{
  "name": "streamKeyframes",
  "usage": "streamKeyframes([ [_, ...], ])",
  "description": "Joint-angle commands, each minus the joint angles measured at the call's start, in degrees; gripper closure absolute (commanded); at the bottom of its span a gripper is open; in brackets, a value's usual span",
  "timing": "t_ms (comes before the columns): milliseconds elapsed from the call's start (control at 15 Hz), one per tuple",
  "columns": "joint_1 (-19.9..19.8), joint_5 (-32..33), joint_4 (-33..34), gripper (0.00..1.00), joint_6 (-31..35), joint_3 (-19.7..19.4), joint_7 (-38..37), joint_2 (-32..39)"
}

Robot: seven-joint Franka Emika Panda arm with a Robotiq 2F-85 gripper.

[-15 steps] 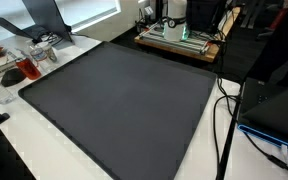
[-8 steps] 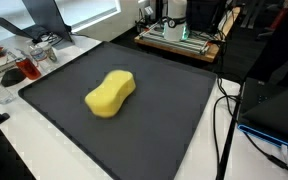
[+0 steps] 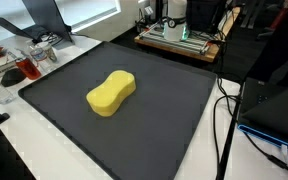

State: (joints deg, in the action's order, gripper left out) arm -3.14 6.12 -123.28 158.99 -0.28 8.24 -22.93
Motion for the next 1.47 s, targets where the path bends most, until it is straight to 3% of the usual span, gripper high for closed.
streamKeyframes([
  [0, -4.2, 6.72, 0.3, 0.0, -6.95, 3.2, -5.13, 2.41],
  [267, -4.57, 12.84, 1.6, 0.0, -15.73, 5.09, -8.96, 7.31],
  [667, -0.65, 14.36, 4.75, 0.0, -24.98, 5.23, -7.84, 15.37],
  [1133, 3.57, 23.05, 10.67, 0.0, -32.87, 5.41, -11.1, 26.52],
  [1200, 3.35, 20.23, 7.06, 0.0, -29.61, 4.32, -8.9, 22.92],
  [1400, 4.41, 21.31, 9.05, 0.0, -30.95, 4.32, -10.01, 26.14],
])
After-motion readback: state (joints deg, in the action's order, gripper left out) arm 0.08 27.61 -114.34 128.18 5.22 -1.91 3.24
